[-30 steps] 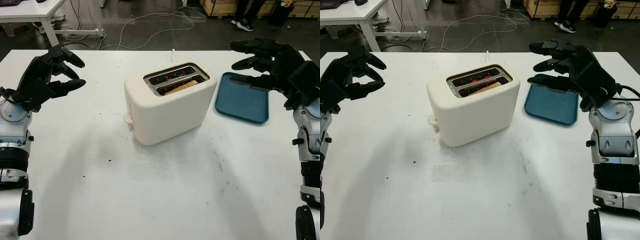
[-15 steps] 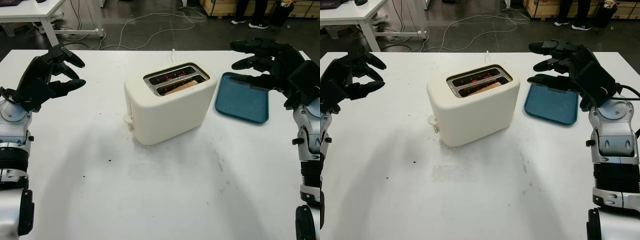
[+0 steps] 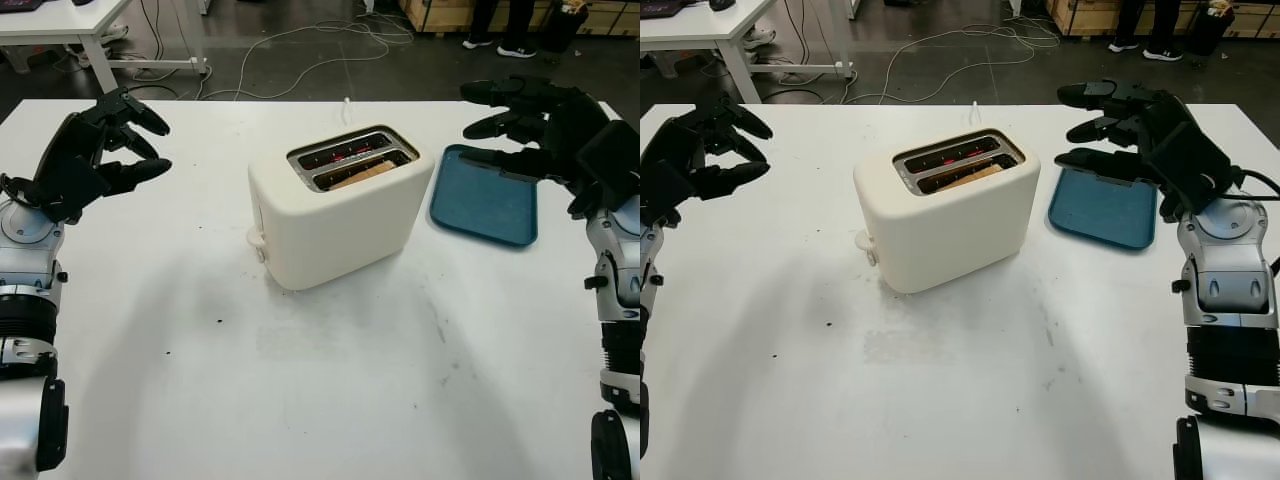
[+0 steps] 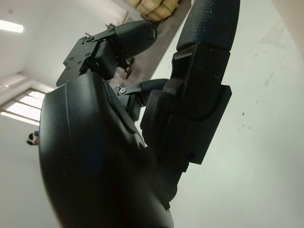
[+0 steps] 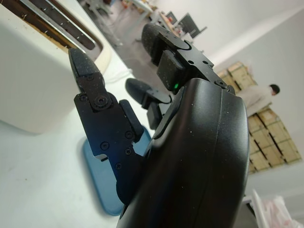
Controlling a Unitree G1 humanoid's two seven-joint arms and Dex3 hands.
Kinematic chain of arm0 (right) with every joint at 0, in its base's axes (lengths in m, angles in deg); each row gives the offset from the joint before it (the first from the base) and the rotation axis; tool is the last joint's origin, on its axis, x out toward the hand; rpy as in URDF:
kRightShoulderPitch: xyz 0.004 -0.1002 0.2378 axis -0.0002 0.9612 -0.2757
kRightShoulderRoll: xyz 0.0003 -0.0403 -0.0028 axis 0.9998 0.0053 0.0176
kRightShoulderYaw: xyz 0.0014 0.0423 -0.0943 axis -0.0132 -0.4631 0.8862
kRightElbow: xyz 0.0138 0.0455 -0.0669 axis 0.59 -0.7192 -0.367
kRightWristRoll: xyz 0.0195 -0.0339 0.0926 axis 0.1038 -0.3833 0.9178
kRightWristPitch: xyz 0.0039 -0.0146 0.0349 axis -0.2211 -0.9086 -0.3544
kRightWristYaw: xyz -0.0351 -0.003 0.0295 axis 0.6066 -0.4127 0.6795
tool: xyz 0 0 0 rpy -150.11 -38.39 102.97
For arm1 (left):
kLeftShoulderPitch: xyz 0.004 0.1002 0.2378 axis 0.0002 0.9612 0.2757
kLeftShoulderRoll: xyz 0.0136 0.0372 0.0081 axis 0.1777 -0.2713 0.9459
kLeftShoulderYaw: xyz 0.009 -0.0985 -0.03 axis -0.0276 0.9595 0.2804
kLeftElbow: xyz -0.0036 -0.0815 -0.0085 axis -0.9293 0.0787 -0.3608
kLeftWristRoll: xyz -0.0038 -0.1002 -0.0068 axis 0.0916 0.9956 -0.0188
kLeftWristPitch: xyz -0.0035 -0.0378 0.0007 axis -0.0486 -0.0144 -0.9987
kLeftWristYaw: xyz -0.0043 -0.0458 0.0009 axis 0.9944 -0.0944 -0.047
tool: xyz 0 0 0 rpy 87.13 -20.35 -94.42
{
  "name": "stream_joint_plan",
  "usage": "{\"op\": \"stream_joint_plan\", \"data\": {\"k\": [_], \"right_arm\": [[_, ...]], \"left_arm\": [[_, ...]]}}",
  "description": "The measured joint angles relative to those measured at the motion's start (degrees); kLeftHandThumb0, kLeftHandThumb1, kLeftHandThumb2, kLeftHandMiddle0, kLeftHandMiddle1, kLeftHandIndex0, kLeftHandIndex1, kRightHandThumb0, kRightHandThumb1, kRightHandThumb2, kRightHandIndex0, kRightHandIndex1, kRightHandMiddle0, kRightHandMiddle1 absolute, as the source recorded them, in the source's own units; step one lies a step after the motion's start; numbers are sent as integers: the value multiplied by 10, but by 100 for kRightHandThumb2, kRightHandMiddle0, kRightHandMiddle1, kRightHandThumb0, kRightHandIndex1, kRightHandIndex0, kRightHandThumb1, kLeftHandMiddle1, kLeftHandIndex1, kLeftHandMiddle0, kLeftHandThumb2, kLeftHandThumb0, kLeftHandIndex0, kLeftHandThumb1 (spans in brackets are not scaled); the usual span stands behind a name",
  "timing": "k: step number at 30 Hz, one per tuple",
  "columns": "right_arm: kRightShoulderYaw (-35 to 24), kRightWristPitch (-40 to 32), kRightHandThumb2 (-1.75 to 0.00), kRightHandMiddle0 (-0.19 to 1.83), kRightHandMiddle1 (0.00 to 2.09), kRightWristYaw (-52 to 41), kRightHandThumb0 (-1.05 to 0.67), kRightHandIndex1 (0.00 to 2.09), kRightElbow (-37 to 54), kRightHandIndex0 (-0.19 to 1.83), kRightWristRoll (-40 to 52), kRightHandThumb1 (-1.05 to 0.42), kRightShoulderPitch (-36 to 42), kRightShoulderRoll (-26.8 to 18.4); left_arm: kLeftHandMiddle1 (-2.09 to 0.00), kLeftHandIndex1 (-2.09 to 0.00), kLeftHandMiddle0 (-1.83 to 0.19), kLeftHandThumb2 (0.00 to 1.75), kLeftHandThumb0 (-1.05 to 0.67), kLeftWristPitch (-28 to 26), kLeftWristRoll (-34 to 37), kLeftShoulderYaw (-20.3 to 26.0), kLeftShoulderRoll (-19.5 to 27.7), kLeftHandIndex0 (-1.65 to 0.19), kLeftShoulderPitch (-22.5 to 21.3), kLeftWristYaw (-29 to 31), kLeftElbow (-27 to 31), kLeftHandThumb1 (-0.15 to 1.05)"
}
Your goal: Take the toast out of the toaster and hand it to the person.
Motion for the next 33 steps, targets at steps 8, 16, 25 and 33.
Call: {"op": "stream_joint_plan", "data": {"k": [8, 16, 25, 33], "right_arm": [[0, 0, 0, 63, 24, 0, -29, 96, 1, 40, 0, -70, 0, 0], [0, 0, 0, 62, 25, 0, -28, 96, 1, 40, 0, -69, 0, 0], [0, 0, 0, 62, 26, 0, -30, 96, 1, 40, 0, -69, 0, 0], [1, 0, 0, 62, 26, 0, -29, 96, 1, 41, -4, -69, 0, 0]], "left_arm": [[-149, -144, -34, 12, -105, 0, 0, 0, 0, -24, 0, 0, 0, 92], [-148, -144, -34, 11, -105, 0, 0, 0, 0, -24, 0, 0, 0, 92], [-147, -143, -35, 11, -105, 0, 0, 0, 0, -24, 0, 0, 0, 92], [-148, -143, -34, 12, -105, 0, 0, 0, 0, -24, 0, 0, 0, 92]]}}
